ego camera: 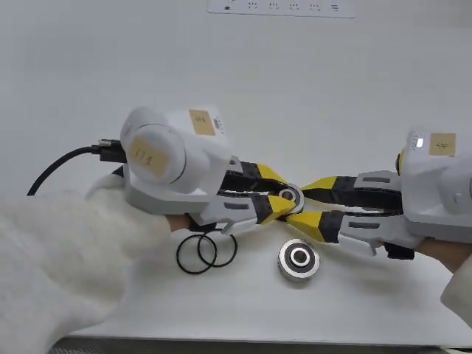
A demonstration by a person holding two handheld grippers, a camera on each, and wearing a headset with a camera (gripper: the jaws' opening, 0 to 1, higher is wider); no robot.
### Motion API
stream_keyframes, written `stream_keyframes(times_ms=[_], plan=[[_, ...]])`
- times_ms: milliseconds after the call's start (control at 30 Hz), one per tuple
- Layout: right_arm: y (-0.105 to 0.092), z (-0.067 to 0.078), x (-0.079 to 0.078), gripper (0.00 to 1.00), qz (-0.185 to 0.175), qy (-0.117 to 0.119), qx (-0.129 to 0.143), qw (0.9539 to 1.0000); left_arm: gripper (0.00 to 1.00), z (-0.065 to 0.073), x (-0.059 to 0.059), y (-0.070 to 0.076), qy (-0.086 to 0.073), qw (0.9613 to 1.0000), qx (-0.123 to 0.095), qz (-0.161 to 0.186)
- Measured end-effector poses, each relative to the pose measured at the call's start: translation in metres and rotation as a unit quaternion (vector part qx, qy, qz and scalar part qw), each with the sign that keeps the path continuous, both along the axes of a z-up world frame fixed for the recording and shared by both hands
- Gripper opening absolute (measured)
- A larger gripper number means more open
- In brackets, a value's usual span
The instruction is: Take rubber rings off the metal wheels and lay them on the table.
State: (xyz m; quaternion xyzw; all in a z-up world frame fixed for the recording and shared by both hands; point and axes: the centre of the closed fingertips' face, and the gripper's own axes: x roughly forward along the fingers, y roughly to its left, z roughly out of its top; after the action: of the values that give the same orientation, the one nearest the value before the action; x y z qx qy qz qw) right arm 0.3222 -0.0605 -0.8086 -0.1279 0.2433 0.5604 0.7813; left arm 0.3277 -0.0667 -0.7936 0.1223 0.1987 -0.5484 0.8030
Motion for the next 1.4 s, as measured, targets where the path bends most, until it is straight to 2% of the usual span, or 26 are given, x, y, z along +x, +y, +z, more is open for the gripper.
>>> stream_keyframes(times_ms=[167,300,400,533,633,700,800,933,1067,1133,1400], plan=[[-0.007,-0.001,-0.001,0.09,-0.010,0.011,0.003,0.9999,0.14,0.000,0.000,0.000,0.002,1.0000,0.000,0.001],[-0.007,-0.001,-0.001,0.09,-0.012,0.015,0.003,0.9998,0.14,0.000,0.001,0.001,0.004,1.0000,-0.001,0.004],[-0.008,-0.002,-0.002,0.05,-0.019,0.027,-0.001,0.9994,0.14,-0.001,0.001,0.001,0.006,1.0000,-0.001,0.006],[-0.008,-0.002,-0.002,0.05,-0.027,0.041,-0.015,0.9987,0.14,-0.001,0.001,0.001,0.007,0.9999,0.000,0.008],[-0.008,-0.004,-0.002,0.03,-0.045,0.059,-0.039,0.9965,0.14,-0.001,0.001,0.002,0.010,0.9999,0.000,0.011],[-0.007,-0.004,-0.001,0.01,-0.046,0.055,-0.045,0.9964,0.14,-0.001,0.001,0.002,0.010,0.9999,0.001,0.012],[-0.010,-0.005,0.002,0.00,-0.072,0.075,-0.032,0.9941,0.14,0.000,0.000,0.002,0.009,0.9999,0.002,0.012],[-0.011,-0.005,0.001,0.00,-0.086,0.087,-0.022,0.9923,0.14,0.000,0.000,0.003,0.006,0.9999,0.002,0.008],[-0.013,-0.005,0.003,0.00,-0.100,0.107,-0.012,0.9891,0.14,-0.001,0.000,0.003,0.003,1.0000,0.002,0.006],[-0.014,-0.005,0.004,0.00,-0.110,0.124,-0.001,0.9861,0.14,-0.001,0.000,0.003,0.000,1.0000,-0.001,0.005],[-0.015,-0.003,0.004,0.00,-0.127,0.144,0.008,0.9813,0.14,-0.001,-0.001,0.003,-0.003,1.0000,-0.007,0.001]])
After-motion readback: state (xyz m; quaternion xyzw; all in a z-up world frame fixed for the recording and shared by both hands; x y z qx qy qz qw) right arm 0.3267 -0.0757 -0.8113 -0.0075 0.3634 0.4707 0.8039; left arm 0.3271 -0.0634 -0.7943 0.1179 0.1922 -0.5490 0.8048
